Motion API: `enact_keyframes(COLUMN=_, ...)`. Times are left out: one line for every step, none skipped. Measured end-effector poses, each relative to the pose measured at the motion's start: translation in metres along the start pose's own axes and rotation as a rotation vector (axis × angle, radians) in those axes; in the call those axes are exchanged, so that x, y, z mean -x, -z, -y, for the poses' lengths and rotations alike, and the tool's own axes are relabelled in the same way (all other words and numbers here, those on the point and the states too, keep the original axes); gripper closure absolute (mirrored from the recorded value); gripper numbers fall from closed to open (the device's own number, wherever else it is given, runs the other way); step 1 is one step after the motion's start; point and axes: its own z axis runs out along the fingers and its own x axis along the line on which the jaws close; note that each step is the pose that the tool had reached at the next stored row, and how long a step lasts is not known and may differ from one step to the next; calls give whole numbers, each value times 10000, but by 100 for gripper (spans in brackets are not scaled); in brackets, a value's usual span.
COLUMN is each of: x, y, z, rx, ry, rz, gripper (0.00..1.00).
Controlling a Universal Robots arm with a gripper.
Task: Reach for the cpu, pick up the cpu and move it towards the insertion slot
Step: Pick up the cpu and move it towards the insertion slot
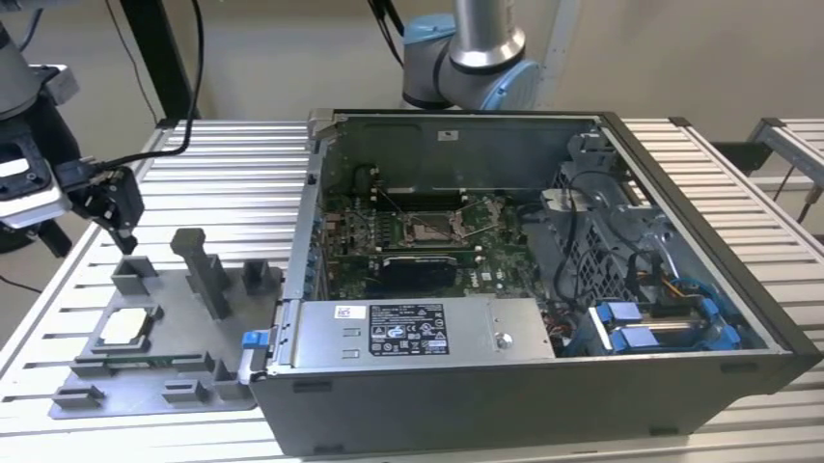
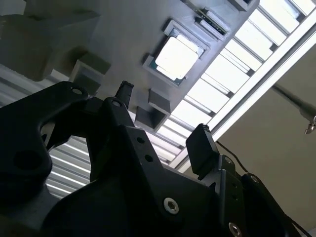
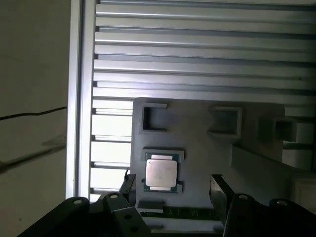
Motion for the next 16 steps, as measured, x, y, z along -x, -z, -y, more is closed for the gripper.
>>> enact_keyframes(x=0, y=-7, z=7, rx=0, ry=0, rz=0, gripper=0)
enact_keyframes(x=0, y=-15, z=16, rx=0, ry=0, rz=0, gripper=0)
enact_keyframes(x=0, y=-23, z=22, rx=1, ry=0, rz=1, gripper=0)
enact_keyframes(x=0, y=-30, z=27, rx=1, ry=0, rz=1, gripper=0)
enact_keyframes(x=-1, y=-38, z=31, rx=0, ry=-1, rz=0, gripper=0)
enact_keyframes(x=-1, y=-45, z=35, rx=0, ry=-1, rz=0, gripper=0)
enact_keyframes(x=-1, y=-52, z=40, rx=0, ry=0, rz=0, gripper=0)
enact_keyframes(x=-1, y=-60, z=46, rx=0, ry=0, rz=0, gripper=0)
enact_keyframes(x=-1, y=-68, z=50, rx=0, ry=0, rz=0, gripper=0)
enact_keyframes(x=-1, y=-75, z=53, rx=0, ry=-1, rz=0, gripper=0)
enact_keyframes(x=-2, y=-84, z=55, rx=1, ry=-1, rz=1, gripper=0)
enact_keyframes(x=-2, y=-91, z=57, rx=1, ry=-1, rz=2, gripper=0)
enact_keyframes(x=-2, y=-98, z=58, rx=0, ry=-1, rz=1, gripper=0)
enact_keyframes(x=-2, y=-104, z=60, rx=0, ry=0, rz=0, gripper=0)
enact_keyframes(x=-2, y=-112, z=61, rx=0, ry=-1, rz=0, gripper=0)
enact_keyframes(x=-2, y=-121, z=61, rx=0, ry=-1, rz=1, gripper=0)
